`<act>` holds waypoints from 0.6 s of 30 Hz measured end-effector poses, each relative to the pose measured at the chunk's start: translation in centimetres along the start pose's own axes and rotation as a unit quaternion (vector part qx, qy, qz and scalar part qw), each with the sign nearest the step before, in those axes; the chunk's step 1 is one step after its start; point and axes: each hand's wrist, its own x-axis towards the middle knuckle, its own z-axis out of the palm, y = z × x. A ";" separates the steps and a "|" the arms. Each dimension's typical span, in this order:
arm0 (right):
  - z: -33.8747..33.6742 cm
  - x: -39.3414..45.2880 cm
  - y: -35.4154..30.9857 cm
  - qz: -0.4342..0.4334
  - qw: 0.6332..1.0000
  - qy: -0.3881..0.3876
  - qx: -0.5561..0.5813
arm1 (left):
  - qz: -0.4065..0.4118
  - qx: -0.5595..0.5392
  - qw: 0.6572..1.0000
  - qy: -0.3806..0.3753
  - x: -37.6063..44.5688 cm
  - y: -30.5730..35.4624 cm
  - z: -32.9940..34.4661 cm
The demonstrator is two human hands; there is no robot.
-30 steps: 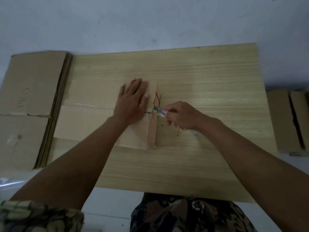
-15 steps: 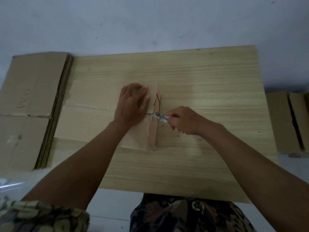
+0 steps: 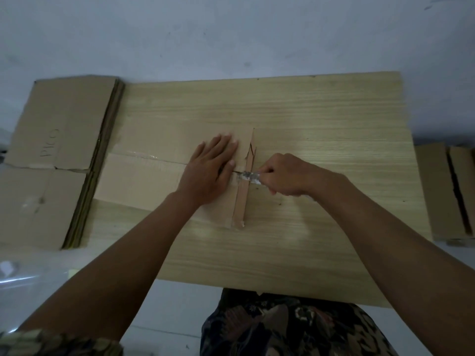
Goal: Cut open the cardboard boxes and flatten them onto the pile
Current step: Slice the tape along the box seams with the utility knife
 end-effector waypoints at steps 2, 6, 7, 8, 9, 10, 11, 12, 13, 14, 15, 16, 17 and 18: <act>-0.3 0.1 -0.3 0.010 1.000 -0.006 -0.015 | -0.004 0.002 1.000 0.008 -0.1 0.0 0.1; 0.1 -1.0 -0.2 0.023 0.997 -0.067 -0.039 | -0.011 -0.007 1.000 -0.005 0.1 0.2 -0.1; 0.6 -1.2 -0.3 0.019 0.997 -0.065 -0.027 | -0.012 -0.010 1.000 -0.006 0.1 0.2 -0.2; 1.1 -1.2 -0.5 0.012 0.999 -0.050 -0.014 | -0.012 -0.010 1.000 -0.006 0.0 0.2 -0.2; 1.6 -1.0 -0.8 0.002 0.999 -0.031 -0.009 | -0.012 -0.009 1.000 -0.006 0.0 0.2 -0.2; 1.9 -0.7 -1.1 -0.003 1.000 -0.017 -0.010 | -0.014 -0.009 1.000 -0.010 0.1 0.3 -0.3; 2.1 -0.7 -1.3 -0.002 1.000 -0.010 -0.009 | -0.016 -0.013 1.000 -0.016 0.1 0.4 -0.4; 2.2 -0.8 -1.2 0.003 1.000 -0.011 -0.004 | -0.018 -0.017 0.999 -0.023 0.1 0.4 -0.5; 2.2 -1.1 -0.9 0.009 1.000 -0.011 0.001 | -0.020 -0.020 0.999 -0.028 0.1 0.3 -0.6; 2.2 -1.4 -0.5 0.011 1.000 -0.011 0.005 | -0.020 -0.021 0.999 -0.031 0.1 0.3 -0.6; 2.2 -1.8 -0.2 0.012 1.000 -0.012 0.008 | -0.018 -0.019 0.999 -0.032 0.1 0.3 -0.7; 2.4 -2.0 0.0 0.010 1.000 -0.009 0.014 | -0.016 -0.016 0.999 -0.033 0.0 0.3 -0.7; 2.6 -2.2 -0.1 0.004 1.000 -0.001 0.021 | -0.015 -0.014 0.999 -0.034 0.0 0.3 -0.8; 2.8 -2.1 -0.3 -0.003 1.000 0.009 0.026 | -0.015 -0.012 0.999 -0.037 0.1 0.2 -0.8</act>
